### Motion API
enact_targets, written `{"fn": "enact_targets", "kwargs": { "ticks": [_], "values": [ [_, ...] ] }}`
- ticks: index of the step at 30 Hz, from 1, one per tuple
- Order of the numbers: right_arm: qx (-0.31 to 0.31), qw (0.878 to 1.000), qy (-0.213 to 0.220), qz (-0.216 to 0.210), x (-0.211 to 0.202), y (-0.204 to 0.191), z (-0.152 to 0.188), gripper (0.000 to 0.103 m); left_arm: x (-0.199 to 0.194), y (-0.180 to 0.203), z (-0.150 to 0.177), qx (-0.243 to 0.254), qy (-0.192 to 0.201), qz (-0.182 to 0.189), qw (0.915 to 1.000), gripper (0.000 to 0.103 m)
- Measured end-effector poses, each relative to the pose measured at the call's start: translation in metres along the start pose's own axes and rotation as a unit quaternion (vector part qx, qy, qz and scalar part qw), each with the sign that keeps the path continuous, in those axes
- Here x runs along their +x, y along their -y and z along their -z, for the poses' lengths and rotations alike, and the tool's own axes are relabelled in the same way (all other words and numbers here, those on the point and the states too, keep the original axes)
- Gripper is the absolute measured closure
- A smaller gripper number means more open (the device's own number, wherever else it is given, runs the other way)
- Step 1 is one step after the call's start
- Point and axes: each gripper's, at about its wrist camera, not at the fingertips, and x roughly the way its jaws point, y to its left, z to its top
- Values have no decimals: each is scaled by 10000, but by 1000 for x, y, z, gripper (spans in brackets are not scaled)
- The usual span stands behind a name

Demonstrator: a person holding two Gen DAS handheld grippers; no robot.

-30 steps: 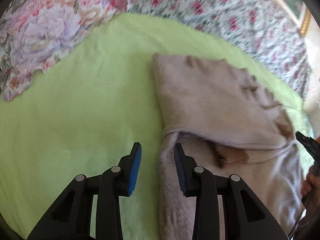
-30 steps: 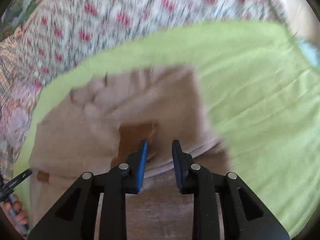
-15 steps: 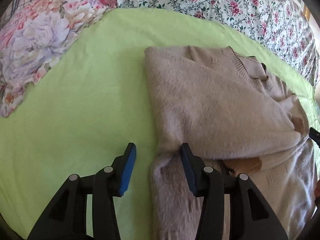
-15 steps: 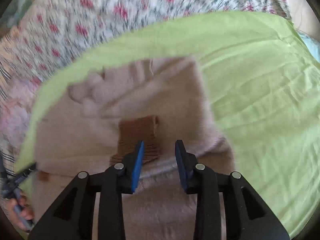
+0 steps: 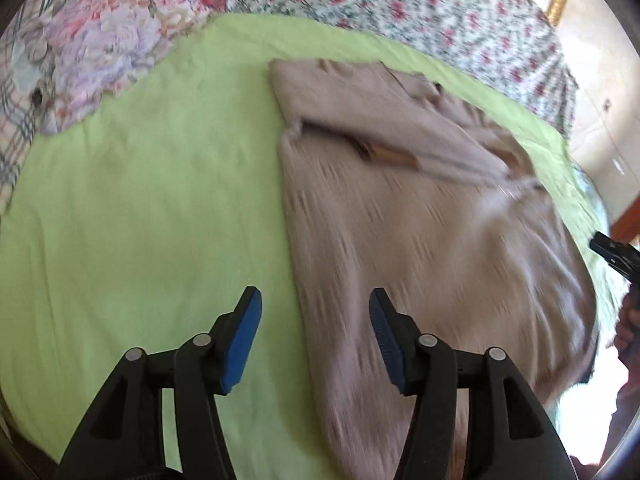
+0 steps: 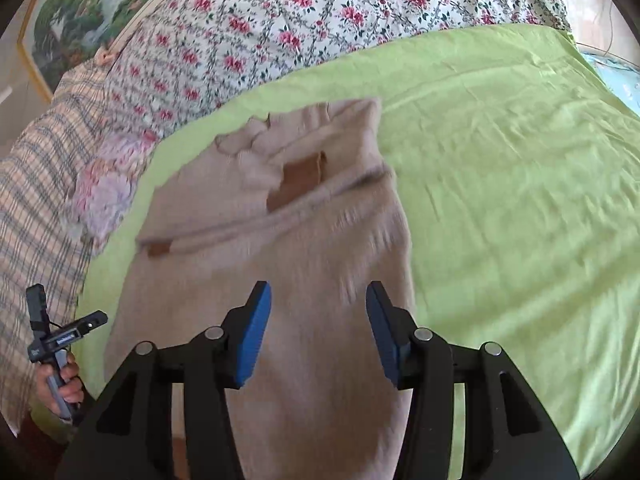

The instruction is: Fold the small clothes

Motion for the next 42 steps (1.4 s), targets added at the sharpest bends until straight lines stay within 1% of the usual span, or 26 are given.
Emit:
{"fn": "enact_targets", "kwargs": {
  "ticks": [3,5,7,8,10,11,13,15,17,19,21,22,24,25,26,27,28,29,31,33,35,36,39,40,41,42],
  "values": [
    [32,9998,-53,-169,-17,7,23,51,-8,7,35,-3,-223,280,9994,42],
    [31,9995,-96,-286,-29,12,39,51,-8,13,56,9,-432,518,9977,42],
    [0,9994,-110,-324,-39,16,52,51,-9,22,73,126,-488,520,9974,40],
    [1,9994,-121,-332,-41,17,56,51,-11,28,80,241,-468,509,9973,37],
    [29,9989,-191,-432,-48,22,67,51,-13,34,90,328,-498,587,9965,35],
    [60,9984,-252,-509,-50,25,73,51,-14,36,94,312,-537,695,9956,35],
    [73,9981,-299,-533,-53,27,82,51,-13,38,101,220,-593,885,9941,35],
    [105,9974,-402,-596,-54,30,93,51,-16,39,105,207,-554,988,9933,36],
    [133,9968,-496,-607,-53,31,103,51,-18,40,106,234,-538,1008,9932,46],
    [149,9957,-606,-679,-52,32,114,51,-19,40,109,225,-570,1078,9923,47],
    [135,9947,-614,-816,-52,30,120,51,-18,39,109,196,-589,1161,9913,47],
    [144,9941,-606,-890,-50,29,122,51,-17,39,108,195,-597,1177,9911,49],
    [150,9925,-646,-1031,-46,23,124,51,-15,41,106,278,-610,1176,9908,68],
    [89,9922,-654,-1058,-43,18,124,51,-15,43,105,337,-622,1177,9905,88],
    [27,9921,-665,-1063,-40,15,125,54,-15,45,105,401,-616,1154,9906,93],
    [-76,9923,-697,-1019,-37,10,125,72,-16,46,105,468,-583,1117,9909,93],
    [-142,9922,-756,-976,-34,6,126,82,-18,47,105,531,-547,1084,9912,96],
    [-146,9919,-765,-1002,-35,6,127,94,-22,48,105,612,-476,1033,9916,97],
    [-163,9910,-534,-1217,-49,11,125,94,-33,45,104,650,-333,1056,9917,97],
    [-101,9907,-375,-1300,-62,18,122,95,-45,38,104,666,-172,1140,9911,97],
    [-30,9904,-360,-1332,-66,27,121,95,-47,33,105,709,-155,1204,9901,97],
    [-10,9898,-409,-1368,-63,30,121,95,-42,30,106,705,-221,1247,9894,96],
    [26,9869,-631,-1482,-50,30,123,94,-29,29,109,750,-368,1223,9890,95],
    [83,9853,-712,-1551,-45,30,125,91,-25,30,111,783,-435,1224,9884,92],
    [120,9853,-783,-1516,-41,30,126,91,-22,30,113,774,-519,1248,9878,86],
    [129,9853,-902,-1442,-36,31,127,85,-19,29,114,736,-582,1346,9864,82]
  ]
}}
